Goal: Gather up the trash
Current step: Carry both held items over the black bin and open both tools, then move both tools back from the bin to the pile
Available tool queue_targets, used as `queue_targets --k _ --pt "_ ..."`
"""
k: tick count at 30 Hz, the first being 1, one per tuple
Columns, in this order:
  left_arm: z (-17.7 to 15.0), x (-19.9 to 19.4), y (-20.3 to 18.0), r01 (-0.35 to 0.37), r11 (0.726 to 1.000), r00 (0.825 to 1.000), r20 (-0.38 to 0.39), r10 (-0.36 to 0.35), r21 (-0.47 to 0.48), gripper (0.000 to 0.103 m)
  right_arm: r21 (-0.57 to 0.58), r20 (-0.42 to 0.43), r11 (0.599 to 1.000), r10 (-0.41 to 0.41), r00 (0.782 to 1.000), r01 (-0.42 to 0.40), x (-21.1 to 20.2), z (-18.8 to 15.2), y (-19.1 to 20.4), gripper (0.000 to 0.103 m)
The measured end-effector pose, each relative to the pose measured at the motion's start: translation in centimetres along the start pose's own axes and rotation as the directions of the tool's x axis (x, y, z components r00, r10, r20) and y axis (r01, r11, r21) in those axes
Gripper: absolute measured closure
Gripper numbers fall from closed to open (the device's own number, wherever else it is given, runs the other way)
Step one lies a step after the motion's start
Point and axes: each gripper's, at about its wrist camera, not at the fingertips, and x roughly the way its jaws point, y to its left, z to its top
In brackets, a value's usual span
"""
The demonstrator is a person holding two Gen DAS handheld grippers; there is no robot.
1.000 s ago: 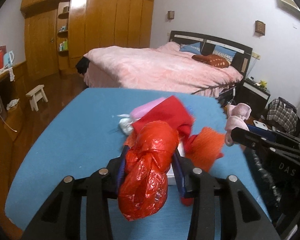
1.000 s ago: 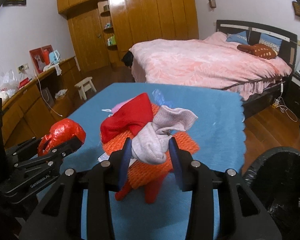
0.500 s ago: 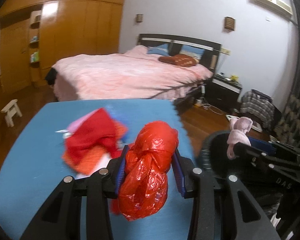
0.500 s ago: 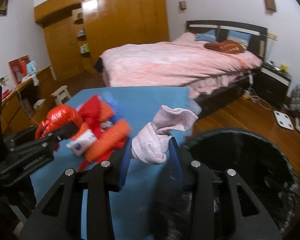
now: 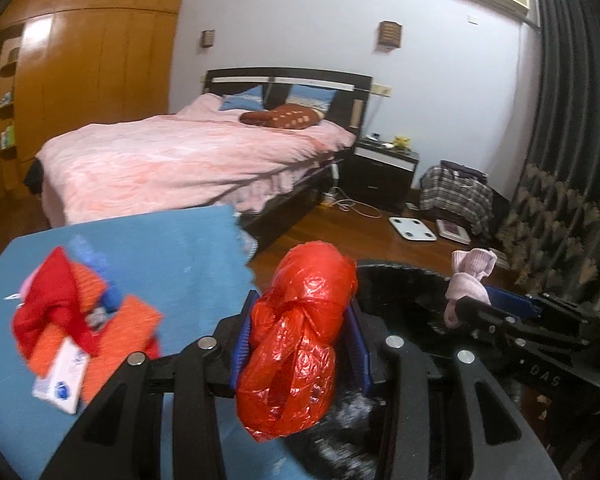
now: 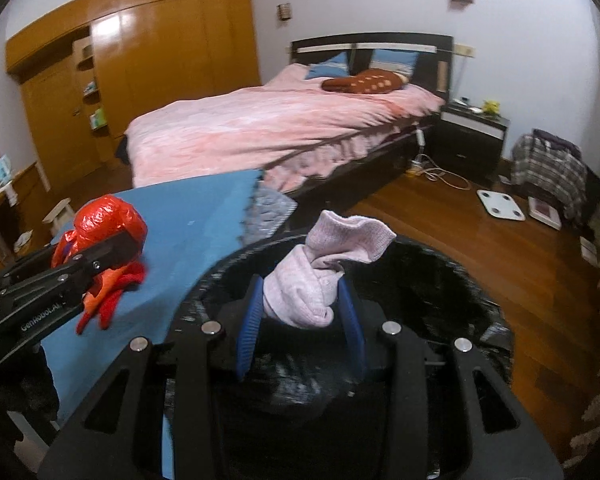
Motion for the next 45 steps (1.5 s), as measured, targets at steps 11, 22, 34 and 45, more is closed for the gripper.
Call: queue_targets --k 11,22,34,45 --pt "0.7 2.4 -3.3 0.122 0.992 0.992 -0.026 -0.122 0.02 0.034 0.057 -0.002 0.992 -0.112 0.994 0.112 -0.1 -0.6 -4.5 0.054" --pt "0.8 0.1 0.5 -0.002 1.0 1.0 0.009 0.002 -0.01 0.008 0.061 0.038 0.993 -0.105 0.994 0.102 -0.5 -0.1 -2.6 0.008" --pt "-1.0 -4.4 10.2 -0.257 0.962 0.965 0.023 0.26 -0.091 0.007 -0.032 0.039 0.998 0.062 0.997 -0.061 2.2 2.3 6.6 0.008" --pt "-2.2 -5.6 18.1 -0.423 0.891 0.903 0.002 0.429 -0.166 0.01 -0.109 0.032 0.98 0.174 0.984 -0.169 6.1 4.4 14.7 0.008"
